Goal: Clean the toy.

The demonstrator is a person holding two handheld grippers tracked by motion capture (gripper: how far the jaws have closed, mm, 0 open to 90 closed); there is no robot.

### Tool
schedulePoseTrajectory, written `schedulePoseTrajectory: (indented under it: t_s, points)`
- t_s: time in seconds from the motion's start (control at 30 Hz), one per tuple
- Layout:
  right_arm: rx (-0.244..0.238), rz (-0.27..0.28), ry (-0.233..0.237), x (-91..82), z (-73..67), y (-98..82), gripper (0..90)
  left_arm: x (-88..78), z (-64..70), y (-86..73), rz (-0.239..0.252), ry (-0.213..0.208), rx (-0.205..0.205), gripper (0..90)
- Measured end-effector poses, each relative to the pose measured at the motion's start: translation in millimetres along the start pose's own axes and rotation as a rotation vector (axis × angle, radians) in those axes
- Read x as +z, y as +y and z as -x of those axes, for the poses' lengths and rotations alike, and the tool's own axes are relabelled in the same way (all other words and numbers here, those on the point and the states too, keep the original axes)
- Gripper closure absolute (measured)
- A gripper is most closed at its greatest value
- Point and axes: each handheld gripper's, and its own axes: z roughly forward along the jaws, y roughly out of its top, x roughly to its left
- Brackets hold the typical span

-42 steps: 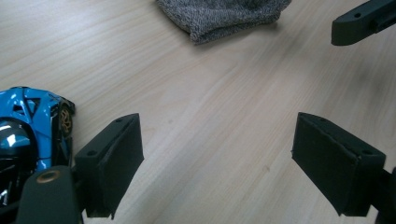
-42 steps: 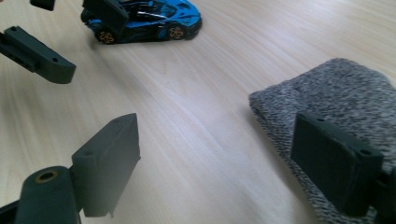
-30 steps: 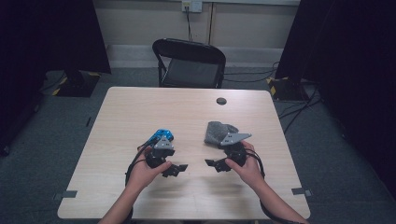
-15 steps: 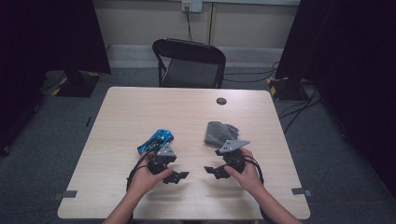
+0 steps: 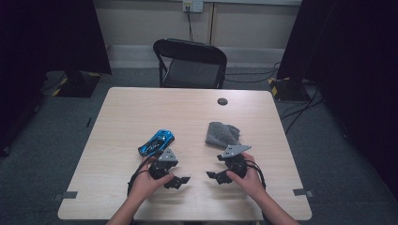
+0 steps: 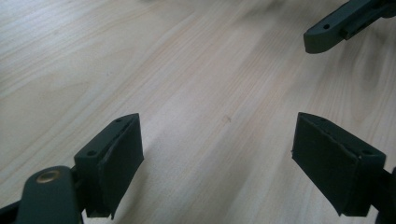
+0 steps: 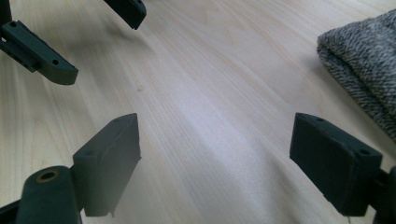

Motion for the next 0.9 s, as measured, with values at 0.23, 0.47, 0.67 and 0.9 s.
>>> schedulePoseTrajectory:
  t_s: [0.23,0.47,0.67,0.9]
  points:
    - [-0.006,-0.006,-0.001,0.7,-0.7,-3.4,16.5,2.1,3.1,-1.0,-0.010,-0.008,0.011,16.1]
    - [-0.007,-0.009,0.003,1.6,-1.9,-7.2,16.5,6.2,6.6,-3.5,-0.033,-0.005,0.026,16.0]
    - [-0.017,-0.016,0.005,2.4,-4.2,-9.6,16.5,9.2,9.6,-5.1,-0.053,-0.010,0.049,16.1]
    - [-0.039,-0.033,-0.001,2.9,-5.8,-11.3,16.6,11.8,14.7,-5.7,-0.051,-0.013,0.072,15.9]
